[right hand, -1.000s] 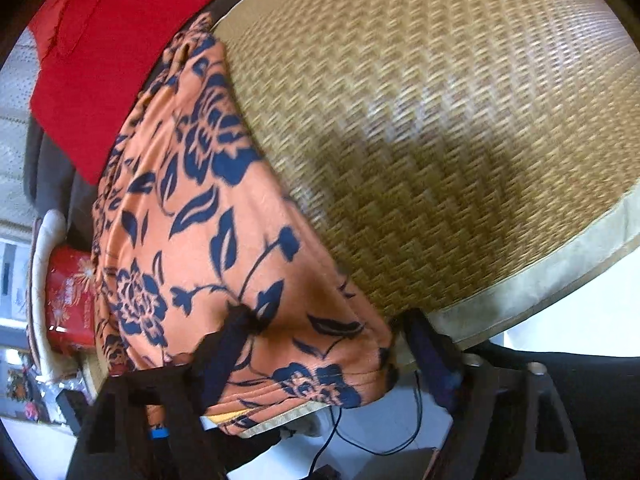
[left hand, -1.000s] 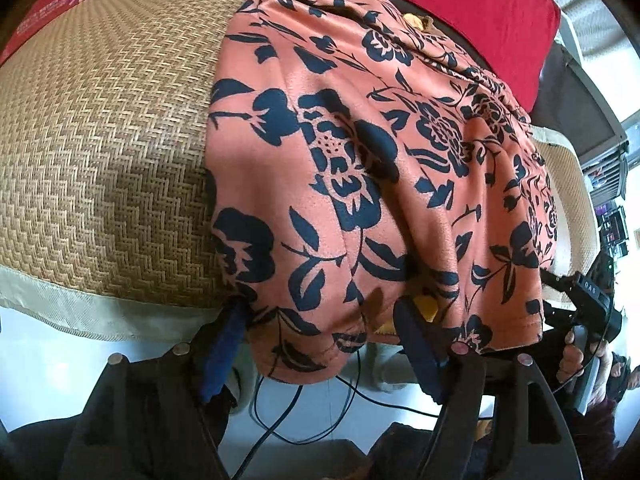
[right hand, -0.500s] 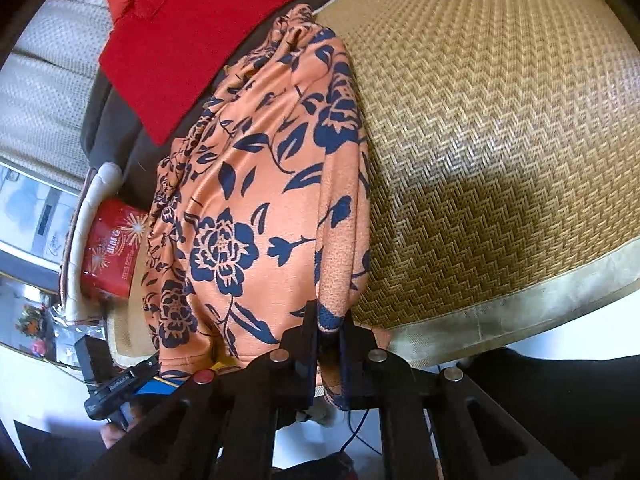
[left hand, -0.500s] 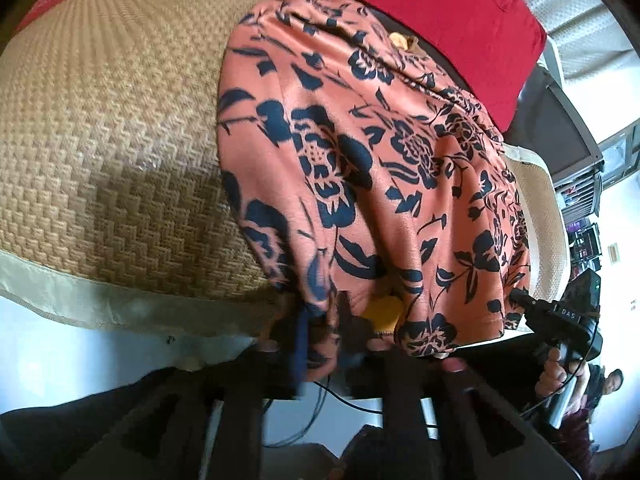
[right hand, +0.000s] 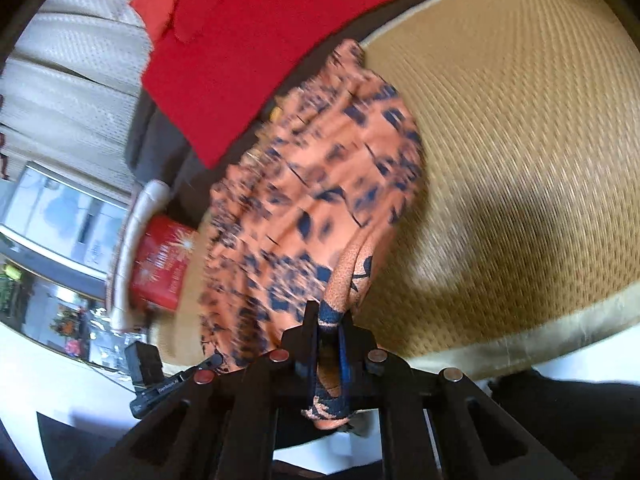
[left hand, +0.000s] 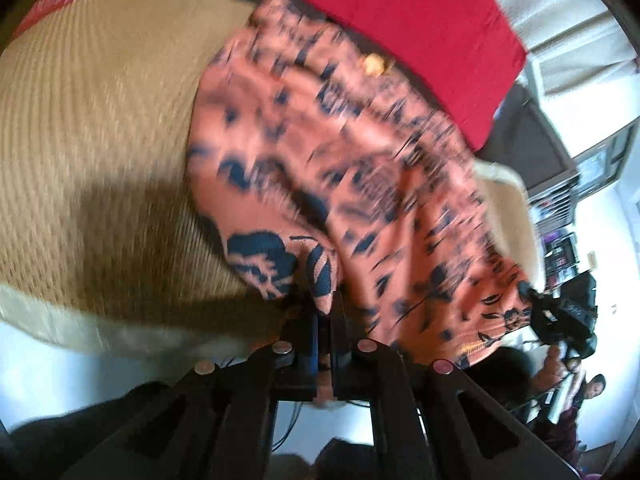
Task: Fold small clothes
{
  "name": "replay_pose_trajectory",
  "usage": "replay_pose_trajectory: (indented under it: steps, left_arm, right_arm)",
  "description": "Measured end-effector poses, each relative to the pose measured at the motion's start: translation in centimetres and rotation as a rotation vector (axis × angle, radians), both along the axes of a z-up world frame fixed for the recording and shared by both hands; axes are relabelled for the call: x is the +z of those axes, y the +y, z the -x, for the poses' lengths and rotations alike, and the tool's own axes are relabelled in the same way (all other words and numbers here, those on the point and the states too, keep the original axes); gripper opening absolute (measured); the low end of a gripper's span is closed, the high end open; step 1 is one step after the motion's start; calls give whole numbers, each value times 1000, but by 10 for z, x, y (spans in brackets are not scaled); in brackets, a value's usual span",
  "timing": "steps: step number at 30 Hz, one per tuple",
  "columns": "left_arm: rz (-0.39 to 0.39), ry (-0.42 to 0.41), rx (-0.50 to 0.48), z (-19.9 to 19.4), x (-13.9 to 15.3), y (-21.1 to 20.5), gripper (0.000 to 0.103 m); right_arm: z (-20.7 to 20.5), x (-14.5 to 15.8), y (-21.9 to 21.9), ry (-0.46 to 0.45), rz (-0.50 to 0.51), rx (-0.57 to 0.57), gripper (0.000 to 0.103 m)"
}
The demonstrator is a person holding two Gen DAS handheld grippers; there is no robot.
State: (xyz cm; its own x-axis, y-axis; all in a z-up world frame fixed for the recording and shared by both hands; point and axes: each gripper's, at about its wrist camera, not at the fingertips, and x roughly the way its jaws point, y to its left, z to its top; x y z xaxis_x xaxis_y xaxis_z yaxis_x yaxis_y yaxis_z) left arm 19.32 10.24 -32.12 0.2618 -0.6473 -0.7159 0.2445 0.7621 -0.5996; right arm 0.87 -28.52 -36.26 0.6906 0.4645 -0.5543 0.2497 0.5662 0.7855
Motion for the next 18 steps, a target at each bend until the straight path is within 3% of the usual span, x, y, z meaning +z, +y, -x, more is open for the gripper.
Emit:
replay_pose_trajectory:
  steps: [6,11,15,18]
  left_arm:
    - [82,-109,23,-57,74,14,4]
    - [124,-163,83,-143,120,21,4]
    - [89,-158,168,-221,114,18,4]
    - [44,-126,252,-280,83,14,4]
  right_arm:
    - [-40,45,-24,-90,-41,-21,9]
    - [-106,76,-62,-168,-72,-104,9]
    - [-172,67,-103,-180,-115,-229,9]
    - [-222,38,-128,-158,-154,-316,9]
